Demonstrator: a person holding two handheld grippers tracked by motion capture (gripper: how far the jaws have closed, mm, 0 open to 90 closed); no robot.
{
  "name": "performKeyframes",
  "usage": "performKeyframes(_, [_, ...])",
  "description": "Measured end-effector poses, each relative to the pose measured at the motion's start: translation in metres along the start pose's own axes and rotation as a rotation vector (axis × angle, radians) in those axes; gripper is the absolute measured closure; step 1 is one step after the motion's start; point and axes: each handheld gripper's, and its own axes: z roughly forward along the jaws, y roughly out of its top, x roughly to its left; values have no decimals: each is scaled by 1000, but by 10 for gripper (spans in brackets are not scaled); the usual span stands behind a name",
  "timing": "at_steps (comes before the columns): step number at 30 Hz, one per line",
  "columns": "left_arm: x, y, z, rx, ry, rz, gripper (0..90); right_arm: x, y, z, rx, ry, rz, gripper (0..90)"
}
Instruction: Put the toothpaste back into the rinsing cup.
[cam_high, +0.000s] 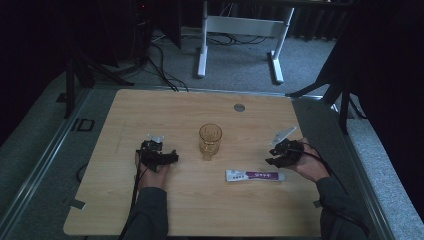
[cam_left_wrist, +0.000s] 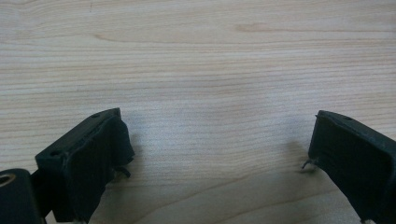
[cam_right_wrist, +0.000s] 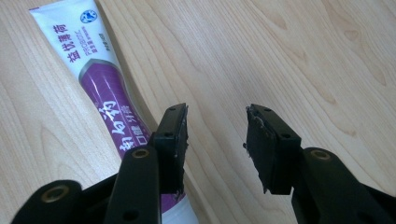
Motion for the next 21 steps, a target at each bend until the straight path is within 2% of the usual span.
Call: performKeyframes(21, [0,0,0,0,0,0,35,4,16,-1,31,26,-58,595])
